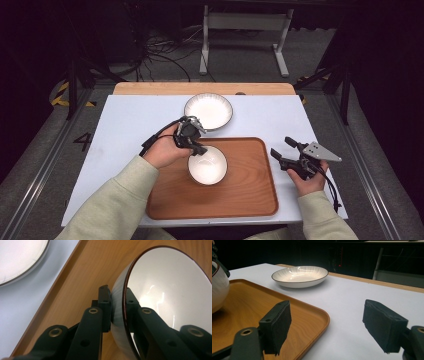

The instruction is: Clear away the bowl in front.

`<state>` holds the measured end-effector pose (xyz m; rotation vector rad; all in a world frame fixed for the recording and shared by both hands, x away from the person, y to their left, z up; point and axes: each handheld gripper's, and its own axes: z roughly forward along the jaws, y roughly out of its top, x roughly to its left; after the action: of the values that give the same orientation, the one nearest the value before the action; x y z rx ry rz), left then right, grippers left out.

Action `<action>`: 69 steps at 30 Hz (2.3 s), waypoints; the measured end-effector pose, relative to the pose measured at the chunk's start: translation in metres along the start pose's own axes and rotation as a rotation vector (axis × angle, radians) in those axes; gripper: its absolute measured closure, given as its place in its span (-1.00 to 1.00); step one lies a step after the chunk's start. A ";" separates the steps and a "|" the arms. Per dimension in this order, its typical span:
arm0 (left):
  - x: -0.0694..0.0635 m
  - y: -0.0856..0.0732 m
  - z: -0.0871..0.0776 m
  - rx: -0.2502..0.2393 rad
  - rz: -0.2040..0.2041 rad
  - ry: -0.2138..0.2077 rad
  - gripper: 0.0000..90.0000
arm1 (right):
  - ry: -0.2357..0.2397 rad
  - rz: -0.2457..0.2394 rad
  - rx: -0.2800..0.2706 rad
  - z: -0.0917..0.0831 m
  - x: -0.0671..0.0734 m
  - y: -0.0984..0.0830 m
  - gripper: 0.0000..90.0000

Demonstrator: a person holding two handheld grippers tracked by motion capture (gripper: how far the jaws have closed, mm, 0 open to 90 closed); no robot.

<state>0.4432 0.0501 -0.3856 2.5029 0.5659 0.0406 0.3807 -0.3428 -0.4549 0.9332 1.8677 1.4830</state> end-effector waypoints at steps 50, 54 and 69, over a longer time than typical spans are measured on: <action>-0.002 -0.009 -0.010 -0.168 -0.022 0.014 -0.16 | 0.007 0.002 0.002 0.001 -0.001 0.000 -0.48; -0.005 -0.014 -0.018 -0.222 -0.030 0.028 -0.29 | 0.011 0.003 0.005 0.001 -0.001 0.000 -0.48; -0.012 -0.044 -0.051 -0.372 -0.086 0.099 -0.48 | 0.023 0.001 0.020 0.002 -0.001 0.001 -0.47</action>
<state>0.4076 0.1054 -0.3652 2.1217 0.6418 0.2179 0.3829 -0.3421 -0.4547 0.9296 1.9027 1.4840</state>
